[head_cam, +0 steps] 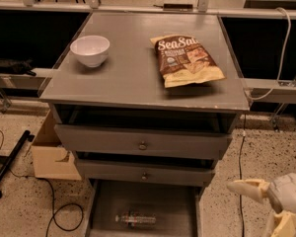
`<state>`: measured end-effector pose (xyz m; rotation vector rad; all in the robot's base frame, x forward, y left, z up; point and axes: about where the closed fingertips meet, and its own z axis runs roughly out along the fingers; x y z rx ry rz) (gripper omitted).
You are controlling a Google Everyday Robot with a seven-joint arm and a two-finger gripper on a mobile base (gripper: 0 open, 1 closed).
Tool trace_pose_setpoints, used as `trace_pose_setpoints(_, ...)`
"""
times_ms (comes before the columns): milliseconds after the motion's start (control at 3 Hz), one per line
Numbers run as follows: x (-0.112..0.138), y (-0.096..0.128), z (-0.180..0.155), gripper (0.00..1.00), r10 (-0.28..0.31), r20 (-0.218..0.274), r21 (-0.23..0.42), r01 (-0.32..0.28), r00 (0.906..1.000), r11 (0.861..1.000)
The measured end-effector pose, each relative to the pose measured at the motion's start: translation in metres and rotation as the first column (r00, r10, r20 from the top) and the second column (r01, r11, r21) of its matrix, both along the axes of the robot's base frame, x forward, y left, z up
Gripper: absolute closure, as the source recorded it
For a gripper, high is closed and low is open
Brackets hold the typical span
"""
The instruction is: Pick water bottle from bottom drawer and place on counter
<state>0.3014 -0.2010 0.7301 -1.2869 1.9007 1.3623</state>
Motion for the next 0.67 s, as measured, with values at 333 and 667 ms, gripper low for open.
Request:
trace_pose_setpoints(333,-0.003,0.002,-0.003,0.0,0.003,-0.007,0.0,-0.003,1.0,1.0)
trace_pose_setpoints(667,0.009,0.006,-0.014,0.0,-0.048,-0.037,0.002,0.049,0.9981,0.999)
